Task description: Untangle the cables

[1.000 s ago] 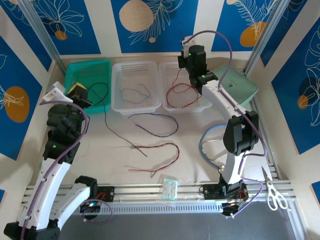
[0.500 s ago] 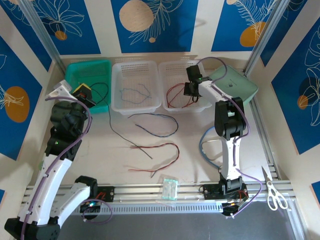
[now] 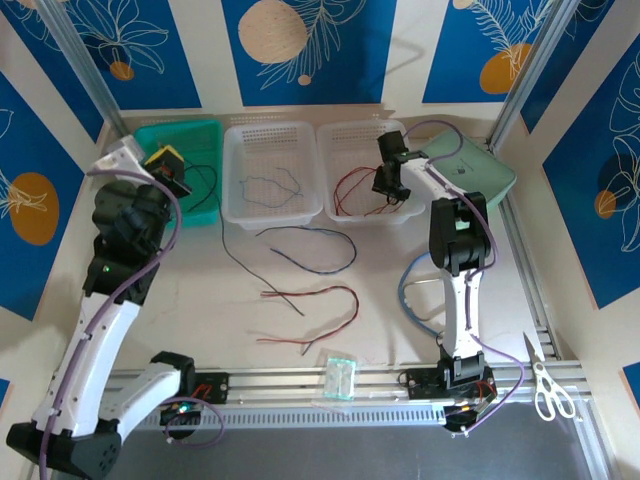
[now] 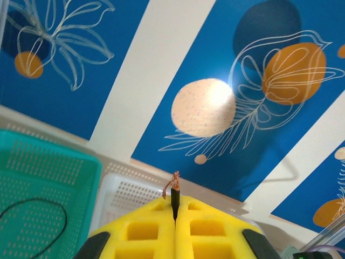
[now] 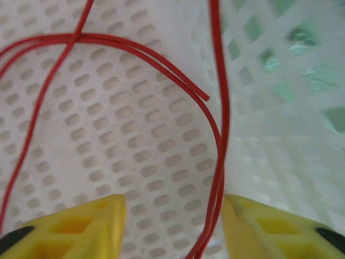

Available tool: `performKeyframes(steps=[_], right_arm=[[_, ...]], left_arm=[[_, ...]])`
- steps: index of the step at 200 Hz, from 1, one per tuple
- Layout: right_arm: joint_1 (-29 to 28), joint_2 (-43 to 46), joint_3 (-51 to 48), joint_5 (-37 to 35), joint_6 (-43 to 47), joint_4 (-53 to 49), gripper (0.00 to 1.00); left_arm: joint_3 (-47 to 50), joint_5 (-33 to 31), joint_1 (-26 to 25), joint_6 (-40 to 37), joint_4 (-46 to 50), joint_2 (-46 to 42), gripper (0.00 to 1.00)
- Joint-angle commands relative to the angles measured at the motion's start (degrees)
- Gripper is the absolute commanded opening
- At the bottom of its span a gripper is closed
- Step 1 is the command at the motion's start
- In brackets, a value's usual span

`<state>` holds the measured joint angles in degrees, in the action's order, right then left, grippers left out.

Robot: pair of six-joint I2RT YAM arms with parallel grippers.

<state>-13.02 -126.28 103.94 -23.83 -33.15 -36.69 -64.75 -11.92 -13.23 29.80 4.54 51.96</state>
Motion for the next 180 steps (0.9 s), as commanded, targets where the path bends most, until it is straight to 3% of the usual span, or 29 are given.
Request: performKeyframes(steps=[1, 30, 35, 46, 85, 113, 180], right_arm=[[-0.8, 7.9, 0.3, -1.5, 1.1, 2.0, 0.59], [-0.8, 11.0, 1.9, 2.1, 0.6, -2.6, 0.64], [-0.7, 12.0, 1.3, 3.3, 0.2, -3.0, 0.71], [-0.8, 14.6, -1.8, 7.1, -1.4, -3.1, 0.83], [-1.6, 26.1, -15.9, 20.0, -7.8, 0.5, 0.94], [-3.6, 29.1, -21.1, 27.0, -9.9, 1.7, 0.97], [-6.3, 29.8, -23.5, 30.1, -12.9, 5.4, 0.97]], left_arm=[[-5.8, 2.8, 0.5, -3.9, -0.4, 2.3, 0.00], [-10.1, 2.9, 0.5, -5.4, -1.3, 4.9, 0.00], [-10.6, 2.9, 0.5, -5.6, -1.4, 5.2, 0.00], [-11.7, 3.0, 0.5, -5.9, -1.7, 5.9, 0.00], [-14.9, 3.9, 0.5, -6.9, -2.0, 8.1, 0.00], [-14.9, 4.3, 0.5, -6.2, -2.2, 8.4, 0.00], [-10.9, 3.8, 0.5, -4.7, -2.9, 5.8, 0.00]])
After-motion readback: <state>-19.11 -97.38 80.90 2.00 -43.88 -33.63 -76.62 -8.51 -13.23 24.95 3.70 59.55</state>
